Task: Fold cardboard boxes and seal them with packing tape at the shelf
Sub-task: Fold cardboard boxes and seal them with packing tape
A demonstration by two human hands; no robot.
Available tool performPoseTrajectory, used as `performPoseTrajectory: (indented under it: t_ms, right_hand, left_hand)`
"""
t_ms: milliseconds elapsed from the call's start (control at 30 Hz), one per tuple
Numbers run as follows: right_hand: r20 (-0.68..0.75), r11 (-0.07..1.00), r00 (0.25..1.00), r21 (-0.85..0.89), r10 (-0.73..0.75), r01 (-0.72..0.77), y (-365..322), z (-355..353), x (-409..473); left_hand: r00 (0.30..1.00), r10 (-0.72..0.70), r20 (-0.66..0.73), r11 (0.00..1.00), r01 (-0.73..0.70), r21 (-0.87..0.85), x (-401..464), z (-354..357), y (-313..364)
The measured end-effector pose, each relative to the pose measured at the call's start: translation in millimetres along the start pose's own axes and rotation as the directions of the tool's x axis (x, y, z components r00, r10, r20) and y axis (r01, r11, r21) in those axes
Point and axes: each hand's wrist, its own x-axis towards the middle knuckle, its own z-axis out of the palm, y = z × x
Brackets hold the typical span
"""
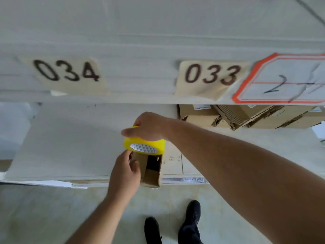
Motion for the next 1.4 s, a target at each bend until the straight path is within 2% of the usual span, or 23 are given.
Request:
performPoseTrajectory:
  t_ms: [33, 100, 167, 233, 367, 467, 600, 667, 833, 967, 1067, 1200, 1267, 1400]
  right_hand:
    - [0.002, 1.000, 1.000, -0.013, 0.004, -0.004, -10.1, 3.4, 9.4]
    - [0.012, 0.999, 1.000, -0.052, 0.016, -0.015, -24.8, 10.1, 24.2]
    - [0.020, 0.994, 0.999, -0.105, 0.035, -0.032, -33.7, 18.1, 33.0]
    - [0.021, 0.987, 0.999, -0.158, 0.041, -0.037, -41.0, 24.6, 35.2]
    - [0.031, 0.972, 0.999, -0.234, 0.033, -0.025, -55.0, 25.2, 33.9]
    - [0.075, 0.969, 0.996, -0.247, 0.043, -0.023, -66.7, 17.9, 31.6]
    - [0.148, 0.921, 0.988, -0.390, 0.050, 0.012, -71.2, 14.3, 30.3]
    - [0.143, 0.913, 0.988, -0.407, 0.062, 0.002, -61.3, 15.4, 29.7]
    - [0.036, 0.967, 0.997, -0.249, 0.061, -0.050, -31.0, 17.7, 23.4]
    - [0.000, 0.987, 0.999, -0.153, 0.055, -0.054, -16.3, 17.4, 17.5]
    - [-0.042, 0.996, 0.997, -0.069, 0.059, -0.062, -5.8, 18.9, 15.7]
    - [-0.081, 0.996, 0.994, -0.033, 0.074, -0.077, -1.1, 16.6, 14.1]
    - [-0.069, 0.991, 0.994, -0.096, 0.088, -0.094, -1.5, 11.6, 14.8]
    - [-0.015, 0.913, 0.990, -0.386, 0.139, -0.134, 7.7, -15.4, -0.9]
  left_hand:
    - [1.000, -0.030, -0.007, 0.999, 0.030, -0.031, -5.1, 1.8, 0.5]
    - [0.983, -0.147, 0.111, 0.985, 0.155, -0.070, -14.2, 6.5, 7.4]
    - [0.955, -0.240, 0.173, 0.971, 0.236, 0.041, -20.0, 14.9, 13.6]
    - [0.950, -0.268, 0.158, 0.959, 0.247, 0.139, -21.8, 21.4, 18.1]
    - [0.945, -0.299, 0.131, 0.954, 0.293, 0.063, -19.8, 25.6, 11.8]
    - [0.959, -0.263, 0.103, 0.963, 0.256, 0.082, -22.9, 27.5, 8.0]
    - [0.976, -0.206, 0.069, 0.974, 0.198, 0.114, -24.0, 30.4, 3.1]
    - [0.979, -0.191, 0.066, 0.974, 0.181, 0.138, -23.4, 30.9, 3.4]
    - [0.986, -0.156, 0.053, 0.969, 0.143, 0.202, -20.3, 32.7, 3.5]
    - [0.994, -0.060, -0.089, 0.942, 0.086, 0.323, -23.4, 43.7, 15.6]
    - [0.990, -0.123, -0.067, 0.939, 0.137, 0.314, -21.1, 51.9, 27.6]
    - [0.992, -0.126, -0.012, 0.904, 0.120, 0.410, -18.0, 51.4, 29.2]
    - [0.993, -0.114, -0.014, 0.898, 0.108, 0.427, -16.4, 50.5, 29.6]
    - [0.994, -0.112, -0.004, 0.891, 0.102, 0.443, -11.2, 51.4, 29.9]
